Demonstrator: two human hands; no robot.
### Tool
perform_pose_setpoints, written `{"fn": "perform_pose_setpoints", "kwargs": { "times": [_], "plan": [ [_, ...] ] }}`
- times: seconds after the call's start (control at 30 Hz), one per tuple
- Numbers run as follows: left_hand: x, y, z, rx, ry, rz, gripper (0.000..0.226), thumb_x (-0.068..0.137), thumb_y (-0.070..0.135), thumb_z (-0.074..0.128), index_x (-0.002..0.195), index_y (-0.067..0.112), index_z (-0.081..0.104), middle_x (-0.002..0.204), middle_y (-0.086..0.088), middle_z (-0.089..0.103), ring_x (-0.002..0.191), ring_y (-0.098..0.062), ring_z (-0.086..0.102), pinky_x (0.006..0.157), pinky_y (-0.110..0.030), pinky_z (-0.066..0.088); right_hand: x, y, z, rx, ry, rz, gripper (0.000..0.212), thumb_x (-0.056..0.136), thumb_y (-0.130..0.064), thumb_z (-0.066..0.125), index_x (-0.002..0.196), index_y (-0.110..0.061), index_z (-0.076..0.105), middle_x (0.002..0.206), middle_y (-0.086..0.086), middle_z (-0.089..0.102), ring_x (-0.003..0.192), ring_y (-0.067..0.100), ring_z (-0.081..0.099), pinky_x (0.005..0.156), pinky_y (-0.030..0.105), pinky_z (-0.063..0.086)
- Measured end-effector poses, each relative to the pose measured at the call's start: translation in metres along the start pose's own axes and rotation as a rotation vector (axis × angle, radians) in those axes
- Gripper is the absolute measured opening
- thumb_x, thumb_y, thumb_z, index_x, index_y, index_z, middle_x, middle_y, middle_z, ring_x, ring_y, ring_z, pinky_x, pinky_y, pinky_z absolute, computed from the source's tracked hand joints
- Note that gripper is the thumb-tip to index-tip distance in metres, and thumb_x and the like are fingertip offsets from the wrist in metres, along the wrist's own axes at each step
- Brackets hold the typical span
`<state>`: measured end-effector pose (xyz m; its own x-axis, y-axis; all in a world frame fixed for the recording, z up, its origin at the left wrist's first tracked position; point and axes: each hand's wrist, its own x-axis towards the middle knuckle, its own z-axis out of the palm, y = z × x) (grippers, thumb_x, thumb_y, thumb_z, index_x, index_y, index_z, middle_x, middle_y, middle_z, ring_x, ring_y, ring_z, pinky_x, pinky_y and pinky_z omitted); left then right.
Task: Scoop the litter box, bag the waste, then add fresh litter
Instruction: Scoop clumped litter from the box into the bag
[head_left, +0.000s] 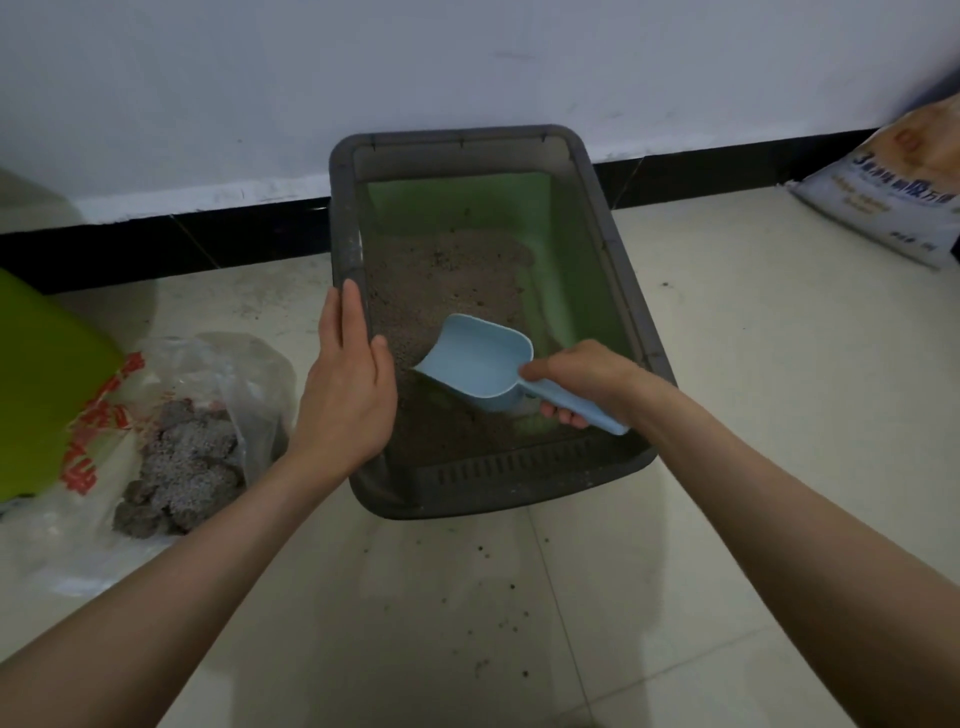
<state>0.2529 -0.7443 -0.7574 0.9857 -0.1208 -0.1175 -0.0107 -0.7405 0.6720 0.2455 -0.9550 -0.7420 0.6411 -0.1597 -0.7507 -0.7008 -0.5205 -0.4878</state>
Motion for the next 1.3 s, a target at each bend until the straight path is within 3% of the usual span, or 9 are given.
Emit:
{"fn": "perform_pose_setpoints", "kwargs": {
  "times": [0.23,0.47,0.63,0.73,0.8,0.87,0.97,1.17,1.3],
  "plan": [
    [0.001,-0.002,0.0,-0.015,-0.009,0.005,0.056,0.101,0.027,0.023,0.148,0.017,-0.006,0.157,-0.002,-0.007,0.139,-0.023,0.019,0.109,-0.034,0.023,-0.008,-0.004,0.012,-0.259,-0.023,-0.019,0.031,0.09,-0.027,0.055,0.093,0.001,0.067,0.062,0.005,0.06,0.047,0.012,0.051,0.048,0.021,0.045],
    [0.002,-0.003,0.001,0.003,0.004,0.019,0.056,0.1,0.026,0.023,0.148,0.016,-0.004,0.157,-0.003,-0.006,0.138,-0.025,0.02,0.107,-0.036,0.025,0.013,-0.004,0.036,-0.232,-0.081,-0.019,0.028,0.091,-0.029,0.055,0.093,-0.003,0.064,0.062,0.004,0.061,0.047,0.011,0.051,0.045,0.02,0.044],
    [0.003,-0.002,0.002,-0.004,0.012,0.013,0.056,0.1,0.026,0.024,0.148,0.017,-0.004,0.157,-0.003,-0.006,0.137,-0.025,0.022,0.108,-0.036,0.024,0.03,-0.004,0.043,-0.241,-0.072,0.012,0.031,0.091,-0.021,0.049,0.11,0.001,0.06,0.066,0.005,0.06,0.052,0.014,0.054,0.049,0.023,0.046],
    [0.002,-0.001,0.003,0.001,0.014,0.007,0.056,0.1,0.027,0.023,0.148,0.018,-0.004,0.157,-0.002,-0.005,0.136,-0.026,0.024,0.108,-0.037,0.025,0.039,-0.007,0.045,-0.283,-0.039,0.004,0.037,0.092,-0.02,0.044,0.121,0.001,0.055,0.067,0.004,0.059,0.063,0.017,0.059,0.063,0.027,0.051],
    [0.002,-0.001,0.003,0.005,0.015,0.007,0.055,0.1,0.027,0.023,0.148,0.018,-0.003,0.157,-0.001,-0.005,0.135,-0.027,0.025,0.108,-0.038,0.026,0.044,-0.005,0.044,-0.315,-0.031,-0.01,0.035,0.093,-0.024,0.045,0.116,-0.001,0.058,0.067,0.003,0.059,0.063,0.016,0.058,0.062,0.026,0.05],
    [0.002,-0.001,0.003,0.007,0.019,0.001,0.055,0.1,0.027,0.023,0.148,0.017,-0.003,0.157,-0.001,-0.005,0.134,-0.027,0.027,0.107,-0.038,0.026,0.046,0.0,0.04,-0.367,-0.007,-0.023,0.029,0.092,-0.028,0.047,0.096,-0.004,0.064,0.065,0.002,0.06,0.059,0.014,0.057,0.061,0.026,0.048],
    [0.003,-0.001,0.003,0.004,0.02,0.001,0.055,0.1,0.026,0.024,0.148,0.017,-0.002,0.157,-0.001,-0.004,0.134,-0.027,0.027,0.107,-0.038,0.026,0.046,0.005,0.029,-0.405,0.038,-0.031,0.03,0.091,-0.029,0.047,0.071,-0.009,0.057,0.063,0.001,0.06,0.056,0.014,0.055,0.06,0.025,0.047],
    [0.001,0.0,0.002,0.008,0.015,0.005,0.056,0.1,0.027,0.023,0.148,0.017,-0.003,0.157,-0.002,-0.005,0.135,-0.026,0.026,0.107,-0.037,0.026,0.038,0.008,0.018,-0.14,0.118,-0.052,0.03,0.09,-0.023,0.048,0.098,0.0,0.065,0.064,0.003,0.059,0.056,0.013,0.055,0.064,0.025,0.048],
    [0.001,0.0,0.0,0.008,0.004,0.009,0.056,0.1,0.028,0.023,0.148,0.018,-0.003,0.157,-0.002,-0.006,0.137,-0.025,0.022,0.108,-0.036,0.025,0.03,0.011,0.022,0.168,0.127,-0.072,0.031,0.092,-0.017,0.047,0.112,0.004,0.059,0.09,0.011,0.06,0.06,0.01,0.056,0.055,0.02,0.047]
  ]
}}
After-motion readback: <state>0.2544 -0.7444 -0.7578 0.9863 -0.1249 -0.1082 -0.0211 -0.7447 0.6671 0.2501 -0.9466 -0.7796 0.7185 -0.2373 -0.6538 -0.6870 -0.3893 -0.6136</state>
